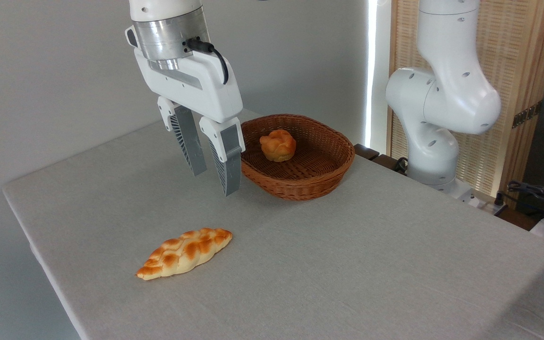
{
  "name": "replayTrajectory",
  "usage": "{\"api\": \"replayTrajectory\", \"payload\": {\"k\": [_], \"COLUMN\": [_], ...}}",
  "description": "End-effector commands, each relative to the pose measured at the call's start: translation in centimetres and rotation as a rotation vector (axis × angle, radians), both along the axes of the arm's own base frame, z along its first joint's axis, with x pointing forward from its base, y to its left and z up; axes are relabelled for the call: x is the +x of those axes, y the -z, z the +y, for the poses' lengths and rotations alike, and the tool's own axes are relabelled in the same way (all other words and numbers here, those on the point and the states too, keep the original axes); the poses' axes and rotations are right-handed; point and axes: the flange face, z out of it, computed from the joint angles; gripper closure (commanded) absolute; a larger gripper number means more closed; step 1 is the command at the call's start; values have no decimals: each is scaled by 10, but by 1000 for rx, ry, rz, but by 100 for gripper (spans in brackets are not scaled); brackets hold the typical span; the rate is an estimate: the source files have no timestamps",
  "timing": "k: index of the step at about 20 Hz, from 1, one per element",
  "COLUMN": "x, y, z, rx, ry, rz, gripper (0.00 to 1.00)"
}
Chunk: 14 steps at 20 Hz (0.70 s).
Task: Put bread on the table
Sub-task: 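Move the open gripper over the wicker basket toward the round roll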
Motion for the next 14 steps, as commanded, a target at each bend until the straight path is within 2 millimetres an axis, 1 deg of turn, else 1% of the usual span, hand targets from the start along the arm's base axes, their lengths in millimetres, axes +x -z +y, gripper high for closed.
{"api": "replayTrajectory", "payload": {"k": [1,8,10,12,13,14], "x": [-2,-3,-6,-11,-14,-17], "y": [1,4,8,10,6,6], "z": [0,-1,-8,-21,-26,-29], "rx": [-10,-9,-9,-32,-56,-71], "ry": [4,7,16,34,36,37], "rz": [9,15,26,34,27,30], "gripper": [0,0,0,0,0,0]}}
